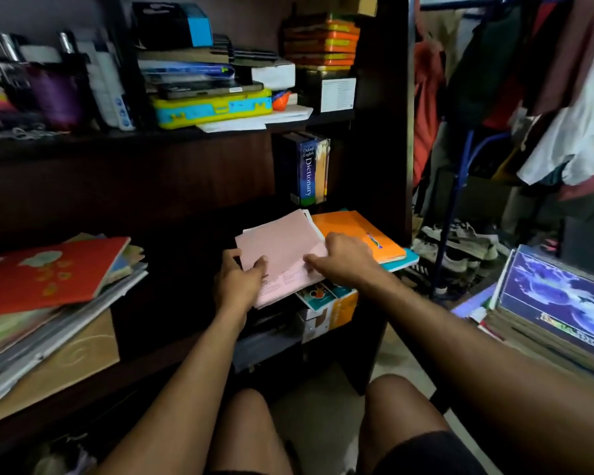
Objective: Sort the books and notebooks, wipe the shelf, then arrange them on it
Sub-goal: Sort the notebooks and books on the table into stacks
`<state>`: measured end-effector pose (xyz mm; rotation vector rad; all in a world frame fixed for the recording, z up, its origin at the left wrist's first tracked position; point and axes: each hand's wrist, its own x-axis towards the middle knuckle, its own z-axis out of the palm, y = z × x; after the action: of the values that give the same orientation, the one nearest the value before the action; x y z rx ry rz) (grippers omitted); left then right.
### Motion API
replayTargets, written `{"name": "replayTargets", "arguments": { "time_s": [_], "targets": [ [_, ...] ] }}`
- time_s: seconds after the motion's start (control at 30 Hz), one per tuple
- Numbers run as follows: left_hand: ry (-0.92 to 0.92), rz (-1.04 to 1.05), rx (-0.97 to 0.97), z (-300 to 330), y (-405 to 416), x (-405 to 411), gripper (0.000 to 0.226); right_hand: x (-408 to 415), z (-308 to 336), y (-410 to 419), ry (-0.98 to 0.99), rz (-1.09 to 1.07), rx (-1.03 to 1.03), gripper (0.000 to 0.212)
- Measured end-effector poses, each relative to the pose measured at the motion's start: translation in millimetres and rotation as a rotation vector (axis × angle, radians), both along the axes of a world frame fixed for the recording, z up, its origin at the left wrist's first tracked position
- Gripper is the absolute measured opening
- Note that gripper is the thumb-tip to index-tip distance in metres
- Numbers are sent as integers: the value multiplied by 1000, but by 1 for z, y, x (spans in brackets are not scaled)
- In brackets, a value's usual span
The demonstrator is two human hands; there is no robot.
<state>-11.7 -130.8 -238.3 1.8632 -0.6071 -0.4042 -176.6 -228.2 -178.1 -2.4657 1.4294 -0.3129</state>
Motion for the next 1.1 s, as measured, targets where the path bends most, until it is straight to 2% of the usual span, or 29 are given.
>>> {"name": "replayTargets", "arguments": {
  "time_s": [0.07, 0.23, 0.3, 0.4, 0.43, 0.5, 0.6, 0.67, 0.7, 0.77, 0.83, 0.97, 1.03, 1.1],
  "targets": [
    [-10, 3, -22, -3, 3, 1, 45, 14, -8, 6, -13, -36, -47, 65],
    [42, 8, 27, -3, 5, 0, 81, 13, -15, 16, -237, -49, 9, 70],
    [25, 3, 30, -3, 6, -6, 72, 11, -12, 15, -383, -96, 119, 72],
    [36, 6, -20, 2, 11, -20, 55, 8, 1, 15, -720, -159, 441, 74],
    [64, -2, -46, 5, 14, -24, 49, 6, 8, 17, -821, -161, 559, 70],
    [140, -20, -121, 9, 23, -32, 33, -4, 22, 24, -916, -121, 732, 45],
    [237, -52, -256, 13, 37, -36, 31, -16, 40, 37, -867, -51, 838, 18],
    [209, -68, -337, 22, 43, -42, 33, -27, 49, 44, -886, -29, 863, 13],
    [176, -76, -370, 24, 44, -42, 34, -32, 53, 48, -911, -16, 879, 20],
    [91, -123, -389, 36, 41, -53, 41, -49, 57, 52, -967, 10, 871, 42],
    [-9, -184, -396, 49, 37, -71, 52, -72, 61, 56, -1062, -18, 791, 55],
    [-82, -361, -477, 80, 20, -124, 71, -140, 65, 64, -1246, -40, 530, 54],
    [-12, -526, -486, 93, 10, -153, 87, -181, 66, 68, -1293, 18, 385, 52],
    [111, -701, -449, 102, -1, -187, 86, -225, 67, 72, -1248, 84, 199, 48]
  ]
}}
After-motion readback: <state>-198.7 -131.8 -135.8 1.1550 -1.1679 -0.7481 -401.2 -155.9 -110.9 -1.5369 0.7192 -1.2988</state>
